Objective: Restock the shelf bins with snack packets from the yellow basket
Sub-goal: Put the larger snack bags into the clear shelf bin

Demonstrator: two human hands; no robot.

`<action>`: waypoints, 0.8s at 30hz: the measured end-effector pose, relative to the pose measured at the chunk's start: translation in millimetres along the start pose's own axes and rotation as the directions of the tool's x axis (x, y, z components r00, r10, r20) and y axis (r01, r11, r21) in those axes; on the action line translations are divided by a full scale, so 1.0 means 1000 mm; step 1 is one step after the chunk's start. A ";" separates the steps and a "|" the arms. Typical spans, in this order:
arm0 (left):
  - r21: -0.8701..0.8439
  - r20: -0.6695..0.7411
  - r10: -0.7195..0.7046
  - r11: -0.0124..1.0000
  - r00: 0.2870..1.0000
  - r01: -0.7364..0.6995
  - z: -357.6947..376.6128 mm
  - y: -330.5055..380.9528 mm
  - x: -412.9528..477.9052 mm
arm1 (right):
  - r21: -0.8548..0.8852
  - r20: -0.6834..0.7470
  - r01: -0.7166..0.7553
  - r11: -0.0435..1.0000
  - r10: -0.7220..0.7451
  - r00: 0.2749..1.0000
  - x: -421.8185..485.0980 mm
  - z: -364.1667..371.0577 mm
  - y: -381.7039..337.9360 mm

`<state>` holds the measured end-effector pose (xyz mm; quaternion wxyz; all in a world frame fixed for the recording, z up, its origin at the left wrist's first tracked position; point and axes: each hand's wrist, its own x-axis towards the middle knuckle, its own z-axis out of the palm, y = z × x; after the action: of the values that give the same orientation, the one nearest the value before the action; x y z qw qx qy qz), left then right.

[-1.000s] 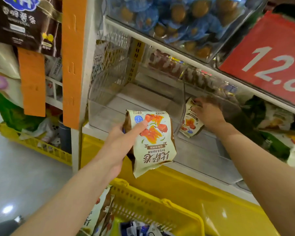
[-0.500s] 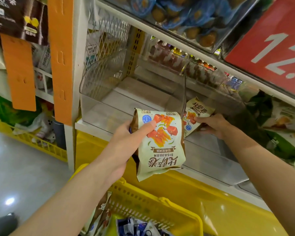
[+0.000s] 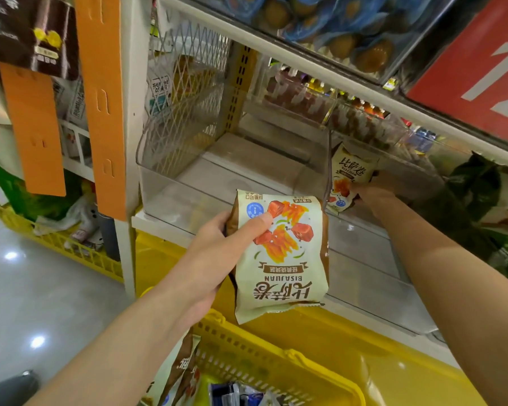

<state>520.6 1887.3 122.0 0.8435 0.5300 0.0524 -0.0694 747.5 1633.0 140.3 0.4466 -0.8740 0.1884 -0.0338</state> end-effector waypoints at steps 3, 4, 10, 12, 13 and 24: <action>0.005 -0.015 0.000 1.000 1.000 0.000 0.003 -0.001 0.001 | 0.052 -0.017 0.030 0.998 -0.029 0.999 -0.005 -0.002 0.005; 0.004 -0.019 0.001 1.000 1.000 -0.001 0.003 -0.001 0.001 | 0.061 -0.017 0.031 0.998 -0.030 0.999 -0.012 -0.003 0.006; -0.066 -0.036 0.014 0.998 0.999 -0.017 0.008 -0.001 -0.008 | 0.019 -0.108 0.234 0.972 -0.230 0.967 -0.092 -0.004 0.000; -0.150 -0.028 -0.013 0.989 1.000 0.009 0.009 -0.001 -0.011 | 0.004 -0.176 0.422 0.907 -0.415 0.893 -0.138 -0.007 -0.001; -0.203 -0.016 -0.038 0.979 0.999 0.034 0.009 -0.001 -0.013 | -0.009 -0.172 0.504 0.863 -0.498 0.850 -0.162 -0.009 -0.002; -0.478 0.046 -0.050 0.876 0.998 0.066 0.001 -0.005 -0.057 | 0.277 0.604 -0.040 0.960 -0.142 0.784 -0.303 -0.025 0.017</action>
<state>463.4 1887.2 127.3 0.9468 0.3017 0.0700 -0.0879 455.7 1713.6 175.1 0.5992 -0.7708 0.0012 0.2164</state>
